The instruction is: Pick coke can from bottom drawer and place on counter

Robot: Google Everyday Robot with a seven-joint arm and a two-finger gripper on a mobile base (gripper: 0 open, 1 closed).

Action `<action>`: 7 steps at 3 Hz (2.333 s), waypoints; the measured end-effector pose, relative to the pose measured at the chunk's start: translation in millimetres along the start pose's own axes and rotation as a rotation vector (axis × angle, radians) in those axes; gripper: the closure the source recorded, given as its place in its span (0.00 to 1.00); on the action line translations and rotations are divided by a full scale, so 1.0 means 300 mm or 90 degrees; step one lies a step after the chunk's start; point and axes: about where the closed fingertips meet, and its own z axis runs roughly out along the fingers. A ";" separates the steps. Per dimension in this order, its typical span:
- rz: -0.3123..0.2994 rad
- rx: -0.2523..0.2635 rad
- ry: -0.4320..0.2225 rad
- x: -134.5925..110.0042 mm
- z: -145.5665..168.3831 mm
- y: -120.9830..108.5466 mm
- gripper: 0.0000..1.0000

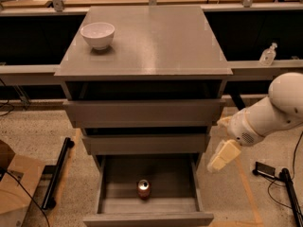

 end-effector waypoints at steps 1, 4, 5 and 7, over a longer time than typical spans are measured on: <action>0.048 -0.057 -0.048 0.078 0.271 0.002 0.00; 0.063 -0.120 -0.137 0.078 0.592 -0.046 0.00; 0.091 -0.139 -0.171 0.118 0.828 -0.077 0.00; 0.127 -0.160 -0.158 0.168 0.943 -0.062 0.00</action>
Offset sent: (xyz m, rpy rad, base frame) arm 0.0005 0.0164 -0.0538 0.0824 0.0468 -0.0177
